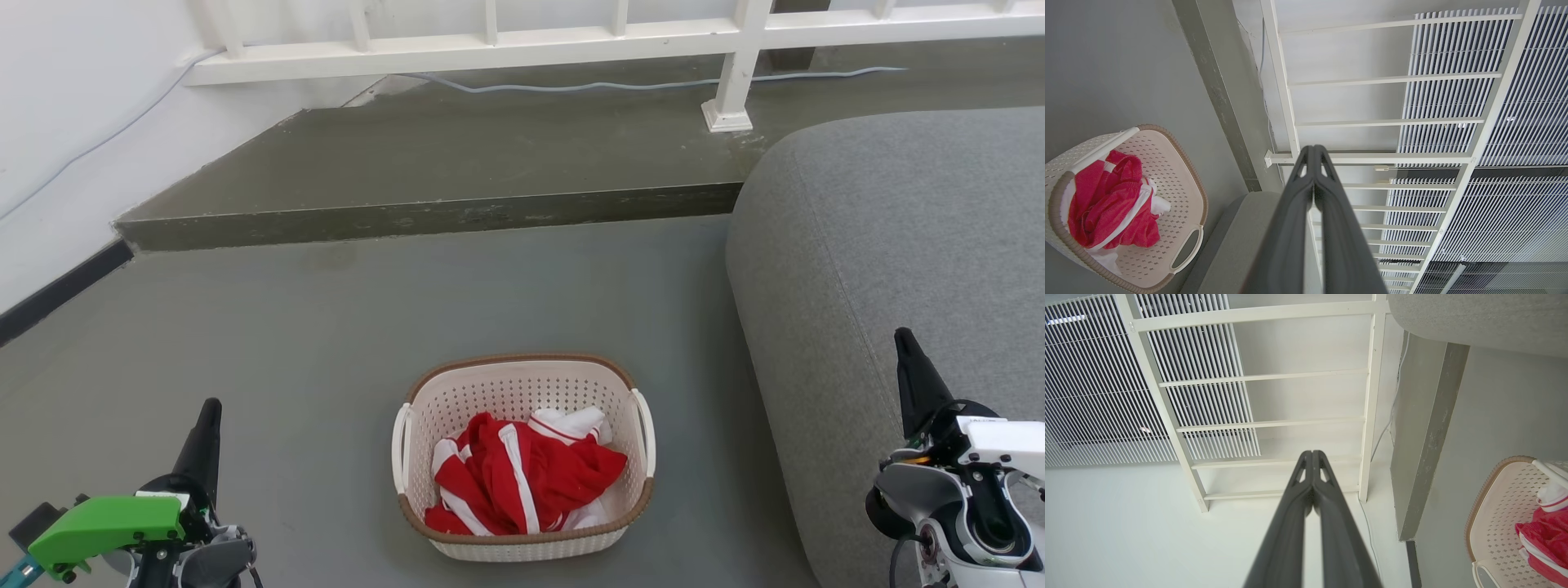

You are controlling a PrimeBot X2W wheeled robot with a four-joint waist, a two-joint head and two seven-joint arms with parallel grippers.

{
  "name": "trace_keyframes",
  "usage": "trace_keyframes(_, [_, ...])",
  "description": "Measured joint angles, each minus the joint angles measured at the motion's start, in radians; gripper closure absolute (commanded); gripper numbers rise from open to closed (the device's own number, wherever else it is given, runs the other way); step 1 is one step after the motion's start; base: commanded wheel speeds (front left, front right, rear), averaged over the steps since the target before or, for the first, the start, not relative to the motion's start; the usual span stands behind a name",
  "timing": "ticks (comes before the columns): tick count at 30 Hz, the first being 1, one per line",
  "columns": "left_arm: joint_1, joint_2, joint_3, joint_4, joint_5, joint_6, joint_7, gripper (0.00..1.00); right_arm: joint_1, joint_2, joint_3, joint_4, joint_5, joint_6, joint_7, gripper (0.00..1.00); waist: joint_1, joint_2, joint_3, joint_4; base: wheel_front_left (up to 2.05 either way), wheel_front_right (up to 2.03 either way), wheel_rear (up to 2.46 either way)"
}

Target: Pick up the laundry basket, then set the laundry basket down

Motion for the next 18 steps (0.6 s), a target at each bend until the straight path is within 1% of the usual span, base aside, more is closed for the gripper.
trace_keyframes(18, [0.000,0.000,0.000,0.000,0.000,0.000,0.001,1.00,0.000,0.000,-0.001,0.000,0.000,0.000,0.000,1.00,0.0000,0.0000,0.000,0.000,0.00,0.00,0.00])
